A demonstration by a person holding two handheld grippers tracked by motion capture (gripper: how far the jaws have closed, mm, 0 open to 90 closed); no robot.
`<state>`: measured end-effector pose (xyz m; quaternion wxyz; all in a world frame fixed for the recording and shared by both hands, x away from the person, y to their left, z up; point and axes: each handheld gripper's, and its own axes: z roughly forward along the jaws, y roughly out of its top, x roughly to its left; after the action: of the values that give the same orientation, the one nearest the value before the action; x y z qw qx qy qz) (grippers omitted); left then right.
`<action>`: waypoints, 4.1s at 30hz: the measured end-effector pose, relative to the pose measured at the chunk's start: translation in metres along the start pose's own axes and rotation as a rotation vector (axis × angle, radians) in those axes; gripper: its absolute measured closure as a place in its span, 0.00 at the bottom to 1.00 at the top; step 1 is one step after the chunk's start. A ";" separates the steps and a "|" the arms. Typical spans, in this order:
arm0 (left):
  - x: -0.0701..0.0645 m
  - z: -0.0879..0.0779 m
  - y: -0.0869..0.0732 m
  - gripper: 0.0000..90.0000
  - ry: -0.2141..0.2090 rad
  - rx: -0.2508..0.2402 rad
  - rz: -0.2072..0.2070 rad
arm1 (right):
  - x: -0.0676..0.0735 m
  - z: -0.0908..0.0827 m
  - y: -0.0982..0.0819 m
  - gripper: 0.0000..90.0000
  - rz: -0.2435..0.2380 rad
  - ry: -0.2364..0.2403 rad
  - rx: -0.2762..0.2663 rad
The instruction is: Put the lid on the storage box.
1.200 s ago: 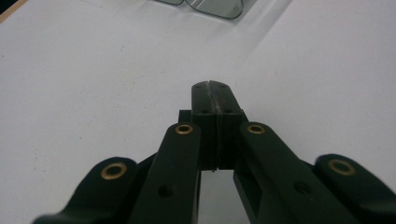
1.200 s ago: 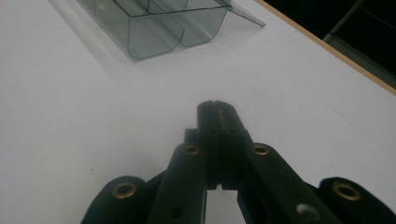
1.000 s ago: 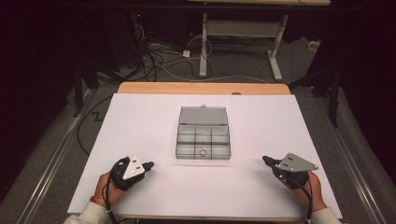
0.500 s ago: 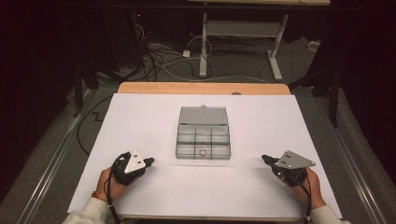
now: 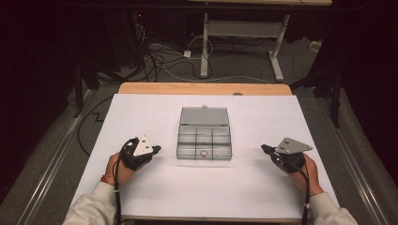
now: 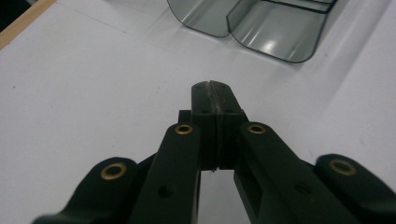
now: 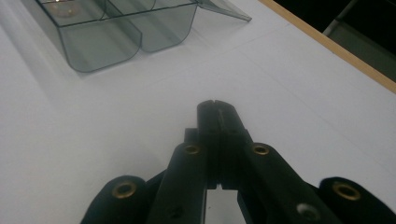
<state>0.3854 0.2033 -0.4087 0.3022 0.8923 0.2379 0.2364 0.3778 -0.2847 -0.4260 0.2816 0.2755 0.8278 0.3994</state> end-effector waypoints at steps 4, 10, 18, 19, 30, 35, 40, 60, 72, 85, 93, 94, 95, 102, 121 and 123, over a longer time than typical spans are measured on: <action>0.009 0.007 0.006 0.97 -0.009 0.003 -0.010 | -0.006 0.007 0.006 1.00 -0.002 -0.005 0.008; 0.021 0.013 0.018 0.97 -0.020 -0.005 -0.033 | -0.015 0.021 0.015 1.00 -0.001 0.003 0.030; 0.046 0.030 0.035 0.97 -0.027 0.000 -0.092 | -0.033 0.049 0.040 1.00 0.000 0.004 0.069; 0.049 0.032 0.037 0.97 -0.026 0.002 -0.098 | -0.035 0.053 0.044 1.00 0.007 0.012 0.075; 0.073 0.066 0.060 0.97 -0.063 0.024 -0.153 | -0.045 0.104 0.069 1.00 0.008 0.054 0.164; 0.079 0.082 0.069 0.97 -0.065 0.036 -0.174 | -0.047 0.123 0.076 1.00 0.005 0.054 0.210; 0.080 0.099 0.071 0.97 -0.073 0.061 -0.200 | -0.050 0.140 0.079 1.00 0.022 0.046 0.242; 0.081 0.123 0.077 0.97 -0.083 0.081 -0.234 | -0.045 0.172 0.093 1.00 -0.042 0.080 0.286; 0.077 0.128 0.081 0.97 -0.037 0.063 -0.260 | -0.040 0.180 0.095 1.00 0.037 0.066 0.238; 0.075 0.123 0.091 0.97 0.044 0.003 -0.265 | -0.041 0.169 0.104 1.00 0.073 0.017 0.160; 0.077 0.115 0.100 0.97 0.079 -0.027 -0.263 | -0.042 0.162 0.113 1.00 0.063 -0.003 0.139; 0.077 0.115 0.102 0.97 0.086 -0.027 -0.259 | -0.042 0.161 0.114 1.00 0.062 -0.010 0.136; 0.077 0.114 0.103 0.97 0.089 -0.029 -0.260 | -0.043 0.161 0.115 1.00 0.065 -0.014 0.134; 0.080 0.108 0.112 0.97 0.113 -0.037 -0.244 | -0.043 0.158 0.123 1.00 0.072 -0.032 0.121; 0.084 0.090 0.129 0.97 0.166 -0.085 -0.228 | -0.044 0.145 0.139 1.00 0.082 -0.087 0.071; 0.084 0.088 0.129 0.97 0.168 -0.094 -0.229 | -0.045 0.144 0.140 1.00 0.082 -0.089 0.067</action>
<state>0.5368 0.1221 -0.3635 0.3479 0.8212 0.3513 0.2850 0.5400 -0.1683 -0.3759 0.2922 0.3361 0.8153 0.3699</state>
